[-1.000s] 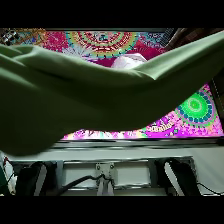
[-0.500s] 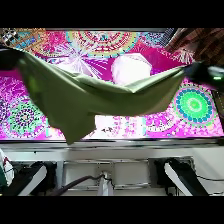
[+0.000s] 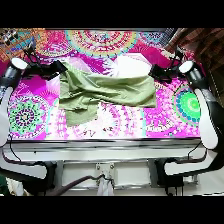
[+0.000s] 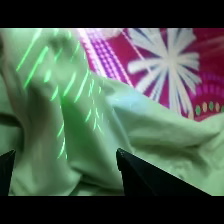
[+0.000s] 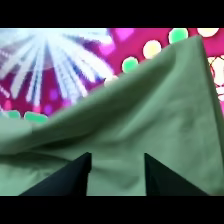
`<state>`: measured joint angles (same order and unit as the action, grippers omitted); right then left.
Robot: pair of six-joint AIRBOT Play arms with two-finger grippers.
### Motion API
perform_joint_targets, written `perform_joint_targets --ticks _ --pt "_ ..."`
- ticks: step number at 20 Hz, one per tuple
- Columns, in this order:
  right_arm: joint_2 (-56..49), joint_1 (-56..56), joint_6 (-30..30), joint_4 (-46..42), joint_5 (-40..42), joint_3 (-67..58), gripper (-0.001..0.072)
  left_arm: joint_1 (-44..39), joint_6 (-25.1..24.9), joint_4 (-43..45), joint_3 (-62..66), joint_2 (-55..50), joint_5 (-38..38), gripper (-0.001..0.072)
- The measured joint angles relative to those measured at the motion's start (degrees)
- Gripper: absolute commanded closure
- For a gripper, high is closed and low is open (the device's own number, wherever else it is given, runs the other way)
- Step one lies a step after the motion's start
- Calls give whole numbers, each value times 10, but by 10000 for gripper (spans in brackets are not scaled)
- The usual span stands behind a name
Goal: Fold the clothes and pants, and hang the long-sleeved shirts on hangers.
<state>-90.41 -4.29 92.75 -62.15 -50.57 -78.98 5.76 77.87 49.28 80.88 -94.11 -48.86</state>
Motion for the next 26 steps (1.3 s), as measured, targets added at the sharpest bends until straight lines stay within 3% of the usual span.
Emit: perform_joint_targets --ticks 1,3,4,9,14,20,22,26 --pt "-11 0 -1 -3 2 -10 390 12 -7 -4 0 -9 1 10" --pt "-20 0 -5 -22 -3 -20 390 42 -17 -9 0 -19 -19 287" --pt "-20 -1 -7 -33 -7 -22 392 59 -21 -9 0 -22 -36 305" --pt "2 0 -9 -60 -25 28 395 89 -84 -30 -11 -28 -122 304" --pt "50 0 -18 -67 -24 126 396 77 -130 -28 -15 -33 -111 301" --pt "127 0 -23 -72 -12 198 396 74 -138 -12 -15 -39 -32 311" --pt "152 0 -24 -73 -10 206 396 74 -132 15 -15 -42 -33 353" --pt "188 0 -24 -72 -6 212 396 75 -122 55 -16 -62 -54 351"
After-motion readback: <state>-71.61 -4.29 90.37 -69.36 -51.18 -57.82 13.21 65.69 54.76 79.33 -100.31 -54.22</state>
